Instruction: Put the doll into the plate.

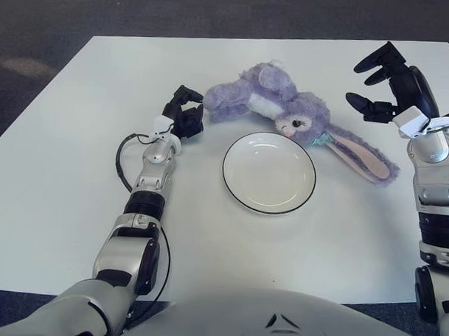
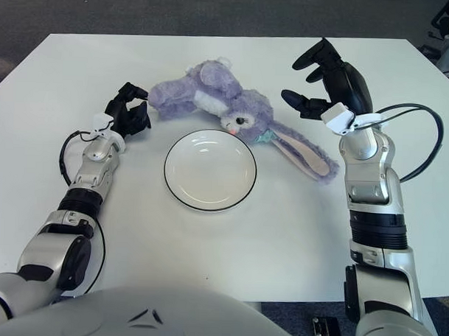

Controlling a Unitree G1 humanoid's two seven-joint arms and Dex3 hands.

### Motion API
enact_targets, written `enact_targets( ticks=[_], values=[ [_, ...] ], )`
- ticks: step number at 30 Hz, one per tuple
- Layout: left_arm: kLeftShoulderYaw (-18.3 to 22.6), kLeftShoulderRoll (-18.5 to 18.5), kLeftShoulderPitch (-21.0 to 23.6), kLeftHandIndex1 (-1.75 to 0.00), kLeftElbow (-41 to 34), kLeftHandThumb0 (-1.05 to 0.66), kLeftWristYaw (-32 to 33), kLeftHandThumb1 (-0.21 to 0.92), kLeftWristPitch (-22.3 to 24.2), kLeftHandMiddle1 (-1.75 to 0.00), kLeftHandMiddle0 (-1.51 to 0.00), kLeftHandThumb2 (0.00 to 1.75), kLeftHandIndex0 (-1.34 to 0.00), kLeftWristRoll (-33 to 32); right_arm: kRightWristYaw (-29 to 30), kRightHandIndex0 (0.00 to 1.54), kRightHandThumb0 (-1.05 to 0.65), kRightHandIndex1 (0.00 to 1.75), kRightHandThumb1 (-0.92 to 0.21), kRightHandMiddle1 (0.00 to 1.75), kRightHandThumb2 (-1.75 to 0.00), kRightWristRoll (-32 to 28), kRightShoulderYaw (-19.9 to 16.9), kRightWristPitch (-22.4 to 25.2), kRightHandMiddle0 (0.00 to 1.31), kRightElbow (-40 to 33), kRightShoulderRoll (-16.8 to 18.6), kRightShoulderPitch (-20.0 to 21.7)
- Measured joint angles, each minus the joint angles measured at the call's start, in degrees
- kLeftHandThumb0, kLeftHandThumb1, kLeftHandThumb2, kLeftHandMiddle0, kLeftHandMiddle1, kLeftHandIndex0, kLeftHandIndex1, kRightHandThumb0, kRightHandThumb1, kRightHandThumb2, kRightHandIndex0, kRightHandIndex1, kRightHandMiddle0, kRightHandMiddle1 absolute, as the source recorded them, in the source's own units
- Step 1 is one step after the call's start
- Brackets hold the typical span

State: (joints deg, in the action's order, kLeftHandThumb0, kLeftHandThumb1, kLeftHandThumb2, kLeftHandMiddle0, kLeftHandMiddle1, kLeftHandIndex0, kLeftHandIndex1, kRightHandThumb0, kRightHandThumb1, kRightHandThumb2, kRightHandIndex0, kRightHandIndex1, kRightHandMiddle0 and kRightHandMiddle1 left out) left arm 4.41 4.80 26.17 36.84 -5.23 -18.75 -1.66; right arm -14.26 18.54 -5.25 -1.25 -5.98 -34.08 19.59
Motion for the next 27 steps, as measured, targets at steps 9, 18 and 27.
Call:
enact_targets(
  ticks=[9, 18, 27],
  values=[
    [0.0, 0.0, 0.0, -1.75, 0.0, -0.38, 0.2, 0.7, 0.0, -1.75, -0.92, 0.83, -0.33, 0.0, -10.3, 0.0, -0.98, 0.43, -0.92, 0.76, -0.61, -1.0, 3.1, 3.1, 0.0, -2.5, -3.6, 1.0],
    [-0.1, -0.2, -0.1, -1.75, -0.3, -0.38, 0.6, 0.69, 0.1, -1.75, -0.92, 0.83, -0.33, 0.1, -13.4, 0.0, -1.02, 0.3, -0.92, 0.63, -0.6, -0.7, 5.9, 2.6, 0.0, -2.4, -4.8, 2.8],
    [-0.2, -0.3, -0.3, -1.75, -0.8, -0.38, 1.0, 0.69, 0.4, -1.75, -0.92, 0.84, -0.33, 0.2, -14.5, 0.0, -1.05, 0.22, -0.92, 0.47, -0.66, -0.5, 7.9, 4.0, 0.0, -3.4, -4.5, 3.3]
  ],
)
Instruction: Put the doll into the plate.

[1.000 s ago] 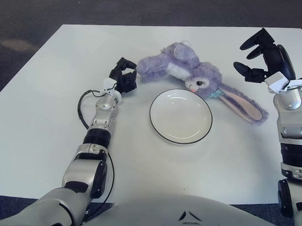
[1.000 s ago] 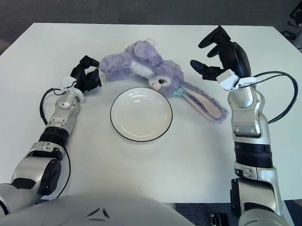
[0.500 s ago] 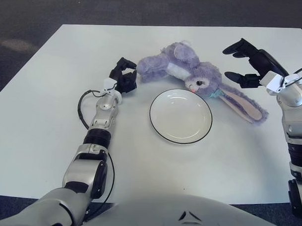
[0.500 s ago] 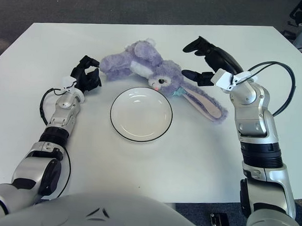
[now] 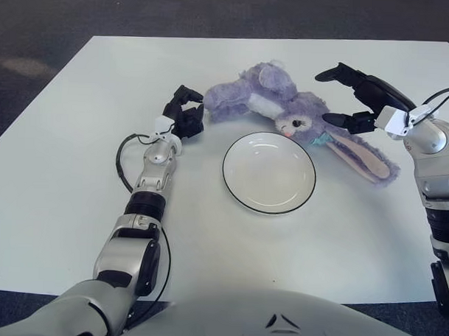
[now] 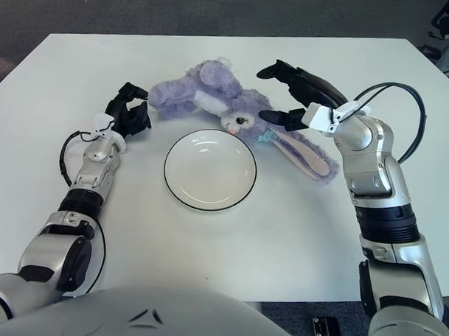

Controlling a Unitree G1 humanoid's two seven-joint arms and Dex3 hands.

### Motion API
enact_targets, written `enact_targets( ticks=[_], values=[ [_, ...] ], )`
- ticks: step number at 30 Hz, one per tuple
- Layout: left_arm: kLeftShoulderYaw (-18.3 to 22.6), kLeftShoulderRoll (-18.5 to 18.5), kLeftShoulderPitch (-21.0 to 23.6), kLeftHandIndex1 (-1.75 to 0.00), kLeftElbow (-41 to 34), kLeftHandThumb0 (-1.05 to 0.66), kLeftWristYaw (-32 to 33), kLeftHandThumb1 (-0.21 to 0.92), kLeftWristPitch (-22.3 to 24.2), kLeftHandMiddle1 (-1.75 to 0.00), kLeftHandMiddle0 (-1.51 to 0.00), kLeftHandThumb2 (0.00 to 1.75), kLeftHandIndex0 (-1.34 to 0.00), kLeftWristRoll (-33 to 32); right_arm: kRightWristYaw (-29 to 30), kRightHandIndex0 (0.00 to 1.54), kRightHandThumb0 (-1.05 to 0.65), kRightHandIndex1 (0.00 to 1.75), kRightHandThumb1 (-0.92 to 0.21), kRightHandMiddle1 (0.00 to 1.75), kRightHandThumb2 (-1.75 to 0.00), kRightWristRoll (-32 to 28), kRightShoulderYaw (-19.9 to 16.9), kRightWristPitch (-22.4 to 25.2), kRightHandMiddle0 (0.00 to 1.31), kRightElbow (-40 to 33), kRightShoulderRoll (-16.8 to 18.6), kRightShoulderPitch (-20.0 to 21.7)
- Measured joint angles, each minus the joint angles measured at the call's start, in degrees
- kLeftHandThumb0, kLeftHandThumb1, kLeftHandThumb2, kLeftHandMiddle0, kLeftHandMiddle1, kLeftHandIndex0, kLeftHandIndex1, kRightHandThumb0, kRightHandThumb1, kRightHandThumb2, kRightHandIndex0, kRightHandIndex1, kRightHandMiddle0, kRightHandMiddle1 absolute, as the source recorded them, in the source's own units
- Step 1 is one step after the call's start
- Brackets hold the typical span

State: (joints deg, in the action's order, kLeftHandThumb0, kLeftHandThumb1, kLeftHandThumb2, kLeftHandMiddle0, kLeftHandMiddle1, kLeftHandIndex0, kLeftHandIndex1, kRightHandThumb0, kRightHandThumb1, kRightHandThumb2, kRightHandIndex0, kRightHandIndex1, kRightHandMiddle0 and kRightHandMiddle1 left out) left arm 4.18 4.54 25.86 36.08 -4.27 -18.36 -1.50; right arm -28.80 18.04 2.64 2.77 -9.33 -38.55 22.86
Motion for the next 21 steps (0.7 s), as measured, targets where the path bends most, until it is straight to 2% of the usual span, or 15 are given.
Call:
enact_targets(
  ticks=[7, 11, 21],
  values=[
    [-0.1, 0.0, -0.2, -1.75, -0.4, -0.38, 0.2, 0.69, 0.4, -1.75, -0.92, 0.84, -0.33, 0.0, -0.1, 0.0, -1.05, 0.17, -0.92, 0.41, -0.68, 0.7, 2.2, 1.3, 0.0, 0.0, 1.8, 0.3],
    [-0.2, -0.1, -0.4, -1.75, -0.7, -0.38, 0.2, 0.69, 0.5, -1.75, -0.91, 0.83, -0.33, 0.0, 0.7, 0.0, -1.05, 0.16, -0.92, 0.4, -0.69, 1.2, 3.8, 0.4, 0.0, 1.4, 3.2, 0.5],
    [-0.4, -0.2, -0.5, -1.75, -1.1, -0.38, 0.6, 0.69, 0.6, -1.75, -0.92, 0.83, -0.33, 0.0, 2.1, 0.0, -1.05, 0.07, -0.92, 0.4, -0.72, 1.4, 5.2, -0.6, 0.0, 3.6, 5.8, 1.0]
  ],
)
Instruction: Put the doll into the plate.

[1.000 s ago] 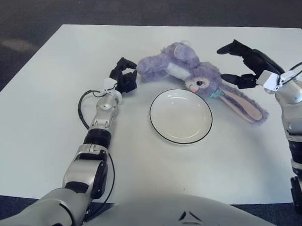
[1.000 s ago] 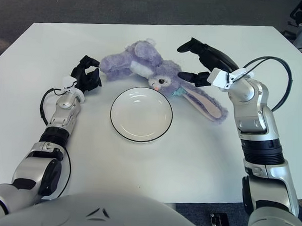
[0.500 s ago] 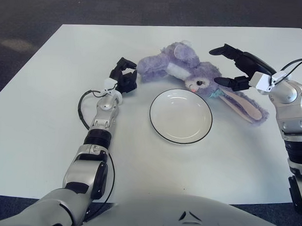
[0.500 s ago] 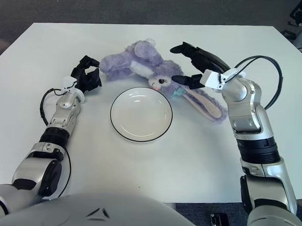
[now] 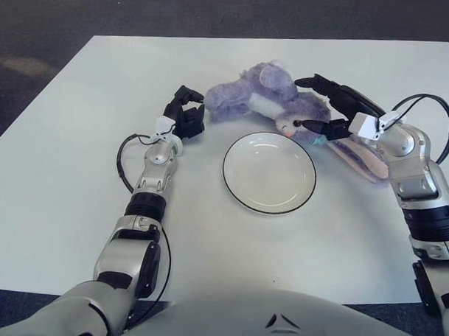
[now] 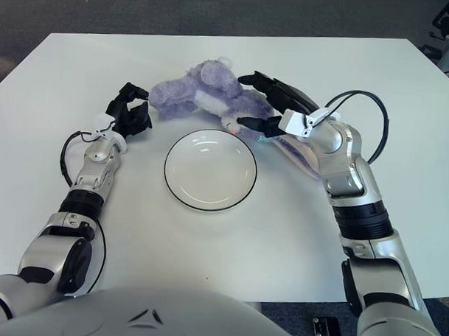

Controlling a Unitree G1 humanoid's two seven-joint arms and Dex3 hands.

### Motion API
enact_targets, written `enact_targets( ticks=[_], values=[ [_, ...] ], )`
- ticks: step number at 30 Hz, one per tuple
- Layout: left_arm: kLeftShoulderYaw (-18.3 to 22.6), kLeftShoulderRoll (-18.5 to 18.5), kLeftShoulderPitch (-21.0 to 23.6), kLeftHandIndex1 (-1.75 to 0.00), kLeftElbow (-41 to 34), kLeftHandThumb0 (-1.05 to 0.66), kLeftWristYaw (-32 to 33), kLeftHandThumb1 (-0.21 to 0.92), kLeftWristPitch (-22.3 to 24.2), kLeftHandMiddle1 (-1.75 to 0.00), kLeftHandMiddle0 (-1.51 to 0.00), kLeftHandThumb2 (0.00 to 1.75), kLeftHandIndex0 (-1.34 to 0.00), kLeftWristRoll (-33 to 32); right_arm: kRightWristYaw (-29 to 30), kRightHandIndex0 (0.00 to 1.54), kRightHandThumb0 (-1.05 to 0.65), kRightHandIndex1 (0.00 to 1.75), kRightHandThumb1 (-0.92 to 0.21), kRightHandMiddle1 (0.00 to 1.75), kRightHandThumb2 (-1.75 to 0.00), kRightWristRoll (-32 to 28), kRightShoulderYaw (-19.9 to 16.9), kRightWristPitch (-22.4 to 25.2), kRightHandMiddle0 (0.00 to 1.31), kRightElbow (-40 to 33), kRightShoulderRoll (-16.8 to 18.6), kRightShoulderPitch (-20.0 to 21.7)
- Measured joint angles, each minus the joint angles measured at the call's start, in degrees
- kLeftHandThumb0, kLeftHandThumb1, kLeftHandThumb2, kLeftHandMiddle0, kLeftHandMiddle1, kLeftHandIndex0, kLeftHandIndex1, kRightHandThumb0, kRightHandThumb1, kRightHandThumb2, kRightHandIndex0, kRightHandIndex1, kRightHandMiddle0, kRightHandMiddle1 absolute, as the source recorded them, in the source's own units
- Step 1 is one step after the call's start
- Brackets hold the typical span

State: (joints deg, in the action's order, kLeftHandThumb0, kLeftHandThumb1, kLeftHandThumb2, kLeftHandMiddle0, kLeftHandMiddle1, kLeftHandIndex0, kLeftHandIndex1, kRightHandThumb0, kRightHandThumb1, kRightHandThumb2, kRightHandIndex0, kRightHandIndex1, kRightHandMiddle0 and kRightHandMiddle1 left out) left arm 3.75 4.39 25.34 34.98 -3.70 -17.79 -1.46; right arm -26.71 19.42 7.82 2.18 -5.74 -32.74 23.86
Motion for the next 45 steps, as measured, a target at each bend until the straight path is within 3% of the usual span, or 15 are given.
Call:
enact_targets(
  ticks=[20, 45],
  values=[
    [-0.4, -0.2, -0.8, -1.75, -1.5, -0.37, 0.3, 0.71, 0.2, -1.75, -0.9, 0.82, -0.32, 0.0, 7.0, 0.0, -1.05, 0.0, -0.92, 0.49, -0.62, 4.9, 4.1, -5.5, 0.0, 10.8, 3.5, 2.7],
    [-0.8, -0.2, -1.7, -1.75, -3.7, -0.38, 1.1, 0.7, 1.3, -1.75, -0.93, 0.83, -0.32, 0.5, 17.0, 0.0, -1.05, 0.0, -0.92, 0.66, -0.53, 11.8, 7.5, -6.2, 0.0, 19.6, 5.4, 4.9]
  ],
)
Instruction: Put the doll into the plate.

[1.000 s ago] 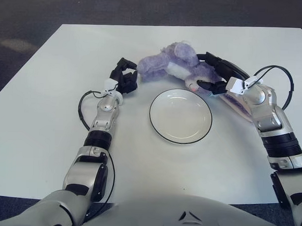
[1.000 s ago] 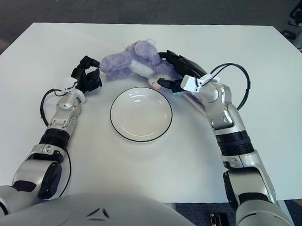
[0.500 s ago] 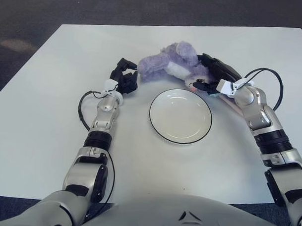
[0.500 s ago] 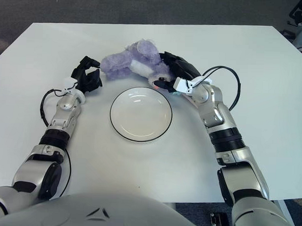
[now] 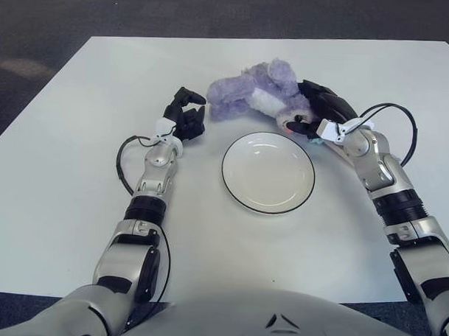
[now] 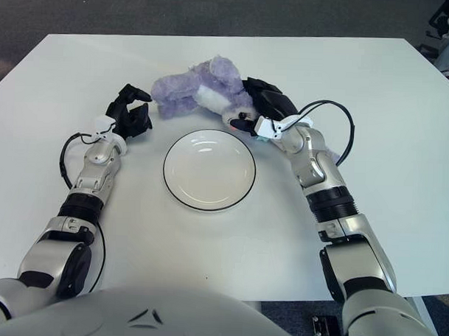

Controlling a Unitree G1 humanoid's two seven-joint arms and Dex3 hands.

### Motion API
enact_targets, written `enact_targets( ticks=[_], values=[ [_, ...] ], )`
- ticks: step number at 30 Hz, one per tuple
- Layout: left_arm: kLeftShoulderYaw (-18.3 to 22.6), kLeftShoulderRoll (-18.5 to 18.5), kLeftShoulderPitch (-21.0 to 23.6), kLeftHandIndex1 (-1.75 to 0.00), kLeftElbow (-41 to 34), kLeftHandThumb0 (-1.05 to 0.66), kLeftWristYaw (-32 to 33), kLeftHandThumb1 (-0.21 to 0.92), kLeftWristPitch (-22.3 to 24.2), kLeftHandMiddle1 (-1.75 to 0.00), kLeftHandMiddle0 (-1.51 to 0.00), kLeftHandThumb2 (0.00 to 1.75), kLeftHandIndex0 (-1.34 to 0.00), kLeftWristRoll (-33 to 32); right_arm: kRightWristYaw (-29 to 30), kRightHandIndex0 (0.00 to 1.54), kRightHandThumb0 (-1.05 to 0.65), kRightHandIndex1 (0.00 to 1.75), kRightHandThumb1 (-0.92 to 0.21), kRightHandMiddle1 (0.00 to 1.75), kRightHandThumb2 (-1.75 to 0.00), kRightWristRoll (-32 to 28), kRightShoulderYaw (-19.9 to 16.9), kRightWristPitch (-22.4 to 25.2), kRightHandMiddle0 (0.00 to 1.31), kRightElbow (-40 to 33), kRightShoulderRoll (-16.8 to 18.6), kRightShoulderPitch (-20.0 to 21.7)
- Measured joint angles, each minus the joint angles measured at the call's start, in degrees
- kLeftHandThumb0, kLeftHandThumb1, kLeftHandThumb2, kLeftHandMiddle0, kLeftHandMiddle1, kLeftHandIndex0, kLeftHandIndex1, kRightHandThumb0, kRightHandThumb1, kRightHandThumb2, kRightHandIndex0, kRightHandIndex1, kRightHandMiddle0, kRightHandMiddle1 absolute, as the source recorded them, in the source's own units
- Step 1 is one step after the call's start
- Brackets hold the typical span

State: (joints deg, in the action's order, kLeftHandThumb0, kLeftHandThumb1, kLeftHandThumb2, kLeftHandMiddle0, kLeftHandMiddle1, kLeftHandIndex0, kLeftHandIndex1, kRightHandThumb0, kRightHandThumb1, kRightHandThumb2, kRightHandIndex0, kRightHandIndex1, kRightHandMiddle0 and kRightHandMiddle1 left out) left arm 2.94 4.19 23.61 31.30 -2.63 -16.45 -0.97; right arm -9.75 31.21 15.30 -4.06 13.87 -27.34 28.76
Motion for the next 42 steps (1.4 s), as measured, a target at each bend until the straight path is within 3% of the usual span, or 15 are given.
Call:
enact_targets(
  ticks=[18, 25, 26, 29, 30, 32, 34, 38, 41, 42],
  values=[
    [0.0, 0.0, -0.3, -1.75, -0.4, -0.38, 0.0, 0.7, 0.3, -1.75, -0.92, 0.83, -0.32, -0.1, 2.1, 0.0, -1.0, 0.0, -0.92, 0.71, -0.5, 4.3, 1.7, 1.3, 0.0, 2.1, -0.2, 1.0],
    [-0.1, 0.0, -0.4, -1.75, -0.7, -0.38, 0.0, 0.7, 0.5, -1.75, -0.92, 0.83, -0.32, -0.1, 2.7, 0.11, -0.97, 0.07, -0.92, 0.87, -0.52, 7.3, 2.9, 1.5, 0.0, 2.9, -0.8, 1.8],
    [-0.1, 0.0, -0.4, -1.75, -0.7, -0.38, 0.0, 0.7, 0.5, -1.75, -0.92, 0.83, -0.32, -0.1, 3.1, 0.1, -0.96, 0.17, -0.92, 0.9, -0.52, 7.8, 3.1, 1.5, 0.0, 3.2, -0.9, 1.9],
    [-0.2, 0.0, -0.5, -1.75, -0.9, -0.38, 0.1, 0.7, 0.6, -1.75, -0.92, 0.83, -0.32, -0.1, 4.8, 0.02, -0.93, 0.77, -0.92, 1.14, -0.51, 8.3, 3.7, 1.0, 0.0, 5.1, -0.9, 2.3],
    [-0.2, 0.0, -0.5, -1.75, -0.9, -0.38, 0.1, 0.7, 0.6, -1.75, -0.92, 0.83, -0.32, -0.1, 5.6, 0.02, -0.93, 0.83, -0.92, 1.16, -0.51, 8.6, 3.9, 0.7, 0.0, 6.0, -0.9, 2.6],
    [-0.2, 0.0, -0.6, -1.75, -1.0, -0.38, 0.2, 0.7, 0.6, -1.75, -0.92, 0.83, -0.33, -0.1, 6.7, 0.01, -0.88, 1.25, -0.92, 1.46, -0.5, 8.8, 4.2, 0.1, 0.01, 7.1, -0.9, 3.1],
    [-0.2, 0.0, -0.6, -1.75, -1.1, -0.38, 0.2, 0.7, 0.7, -1.75, -0.92, 0.83, -0.33, -0.1, 7.8, 0.0, -0.84, 1.44, -0.92, 1.6, -0.49, 8.9, 4.5, -0.4, 0.02, 8.3, -0.9, 3.6],
    [-0.3, 0.0, -0.7, -1.75, -1.2, -0.38, 0.3, 0.69, 0.7, -1.75, -0.92, 0.83, -0.33, -0.1, 9.5, 0.0, -0.75, 1.67, -0.84, 1.72, -0.58, 8.9, 4.8, -1.0, 0.09, 10.2, -0.9, 4.1],
    [-0.4, 0.0, -0.7, -1.75, -1.2, -0.38, 0.4, 0.69, 0.8, -1.75, -0.92, 0.83, -0.33, -0.1, 10.7, 0.19, -0.51, 1.72, -0.68, 1.74, -0.83, 8.9, 5.1, -1.6, 0.29, 11.9, -0.9, 4.6],
    [-0.4, 0.0, -0.7, -1.75, -1.3, -0.38, 0.4, 0.69, 0.8, -1.75, -0.92, 0.83, -0.33, -0.1, 11.1, 0.19, -0.51, 1.72, -0.68, 1.74, -0.83, 8.9, 5.1, -1.8, 0.29, 12.7, -0.9, 4.9]
  ],
)
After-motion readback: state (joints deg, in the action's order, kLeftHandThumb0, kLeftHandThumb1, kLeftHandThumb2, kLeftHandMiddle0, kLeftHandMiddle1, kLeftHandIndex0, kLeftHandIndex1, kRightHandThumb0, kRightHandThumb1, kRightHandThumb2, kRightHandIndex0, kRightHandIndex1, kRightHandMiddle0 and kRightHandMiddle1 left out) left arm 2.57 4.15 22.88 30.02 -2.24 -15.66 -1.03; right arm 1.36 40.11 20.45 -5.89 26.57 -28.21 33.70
